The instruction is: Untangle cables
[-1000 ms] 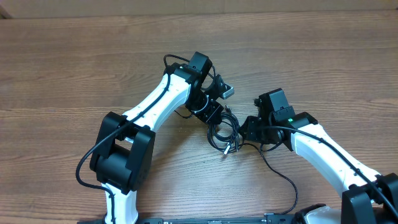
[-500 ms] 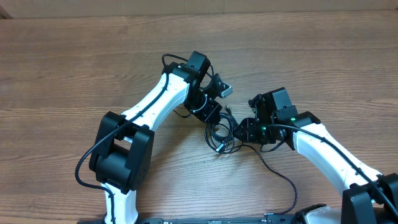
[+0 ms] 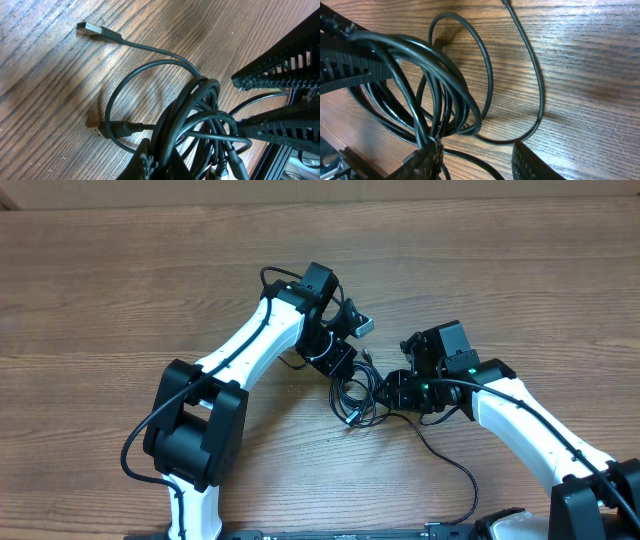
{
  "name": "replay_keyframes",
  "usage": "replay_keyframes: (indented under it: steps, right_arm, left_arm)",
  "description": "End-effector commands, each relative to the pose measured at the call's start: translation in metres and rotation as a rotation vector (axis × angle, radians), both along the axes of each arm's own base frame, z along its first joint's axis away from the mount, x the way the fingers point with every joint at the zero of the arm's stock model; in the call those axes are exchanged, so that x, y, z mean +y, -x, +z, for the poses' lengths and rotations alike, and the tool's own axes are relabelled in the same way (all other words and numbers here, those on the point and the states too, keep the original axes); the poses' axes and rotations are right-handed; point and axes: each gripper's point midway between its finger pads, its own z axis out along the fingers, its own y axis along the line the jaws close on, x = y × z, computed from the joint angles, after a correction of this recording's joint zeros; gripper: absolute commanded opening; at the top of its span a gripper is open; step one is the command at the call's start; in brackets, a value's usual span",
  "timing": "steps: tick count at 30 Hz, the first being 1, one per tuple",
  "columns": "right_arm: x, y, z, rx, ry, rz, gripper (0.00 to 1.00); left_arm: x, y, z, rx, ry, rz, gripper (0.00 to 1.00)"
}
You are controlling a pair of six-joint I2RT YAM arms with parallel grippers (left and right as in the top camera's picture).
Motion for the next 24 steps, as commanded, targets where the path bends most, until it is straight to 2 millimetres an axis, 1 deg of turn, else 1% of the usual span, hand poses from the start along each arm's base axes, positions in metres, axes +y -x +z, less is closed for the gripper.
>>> replay_keyframes:
  steps: [1,4,5,7,10,13,17,18,22,24]
  right_arm:
    - [0.009,-0.012,0.021,-0.052,-0.044,0.019,0.44]
    - [0.0,-0.014,0.022,-0.069,0.005,-0.003,0.46]
    - [-0.005,-0.014,0.019,-0.062,0.037,-0.024,0.47]
    - [-0.01,-0.01,0.016,-0.045,0.062,-0.031,0.48]
    - [-0.01,-0.01,0.016,-0.042,0.063,-0.031,0.47]
    - [-0.01,-0.011,0.017,-0.049,0.06,-0.031,0.48]
    - [-0.007,-0.012,0.02,-0.051,0.045,-0.025,0.48]
    - [-0.002,-0.01,0.023,-0.051,0.017,0.002,0.47]
    - [0.008,-0.003,0.028,-0.051,-0.041,0.068,0.43]
    - [0.01,-0.001,0.029,-0.044,-0.052,0.074,0.42]
  left_arm:
    - [-0.009,-0.004,0.022,-0.028,0.057,-0.001,0.04]
    - [-0.009,-0.004,0.022,-0.026,0.055,0.006,0.04]
    - [-0.009,-0.004,0.022,-0.026,0.054,0.006,0.04]
    - [-0.008,-0.005,0.021,-0.028,0.05,0.006,0.04]
    - [-0.008,-0.005,0.021,-0.03,0.05,0.007,0.04]
    - [-0.008,-0.006,0.021,-0.032,0.045,0.012,0.04]
    - [-0.002,-0.012,0.016,-0.039,-0.007,0.06,0.04]
    - [-0.002,-0.012,0.016,-0.041,-0.007,0.06,0.04]
    - [-0.002,-0.013,0.016,-0.045,-0.005,0.06,0.04]
    - [-0.003,-0.014,0.016,-0.048,-0.002,0.06,0.04]
